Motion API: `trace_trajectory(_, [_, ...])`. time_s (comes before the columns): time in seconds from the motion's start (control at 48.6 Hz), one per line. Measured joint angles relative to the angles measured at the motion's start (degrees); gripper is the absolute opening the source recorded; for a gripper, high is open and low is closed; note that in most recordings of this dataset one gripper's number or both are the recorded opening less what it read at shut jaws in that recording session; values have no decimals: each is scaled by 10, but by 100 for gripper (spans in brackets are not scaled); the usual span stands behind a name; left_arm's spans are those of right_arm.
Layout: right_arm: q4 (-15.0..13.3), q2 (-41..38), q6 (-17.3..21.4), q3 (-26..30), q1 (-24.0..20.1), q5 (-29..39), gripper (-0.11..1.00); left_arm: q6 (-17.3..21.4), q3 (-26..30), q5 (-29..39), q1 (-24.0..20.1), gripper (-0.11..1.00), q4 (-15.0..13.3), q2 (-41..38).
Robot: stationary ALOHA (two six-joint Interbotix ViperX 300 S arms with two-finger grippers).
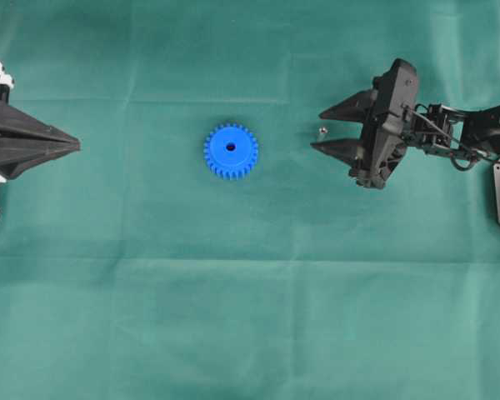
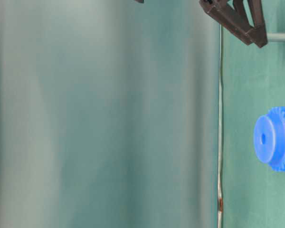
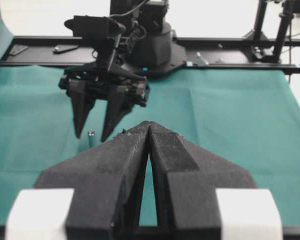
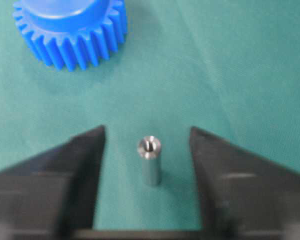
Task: Insert the shaft placed at a random location into the center hole of the medium gear at another random location.
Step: 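Lower the right gripper over the shaft and close to grasp it, then lift the shaft upright and carry it left over the blue gear's hole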
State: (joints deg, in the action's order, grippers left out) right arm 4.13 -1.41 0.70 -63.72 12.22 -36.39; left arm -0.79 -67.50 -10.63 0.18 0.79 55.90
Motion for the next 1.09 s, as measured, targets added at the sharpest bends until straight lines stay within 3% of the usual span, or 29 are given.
trace_trajectory(0.082, [0,0,0,-1,0,-7,24,-1,0,0,0,3,-1,-1])
trace_trajectory(0.144, [0,0,0,-2,0,-9,13,-1,0,2,0,3,0,0])
trace_trajectory(0.699, [0,17,0,-2,-1,-4,12,-1,0,11,0,3,0,0])
trace_trajectory(1.09, [-1,138,0,18,0,117,12,-1,0,11,0,3,0,0])
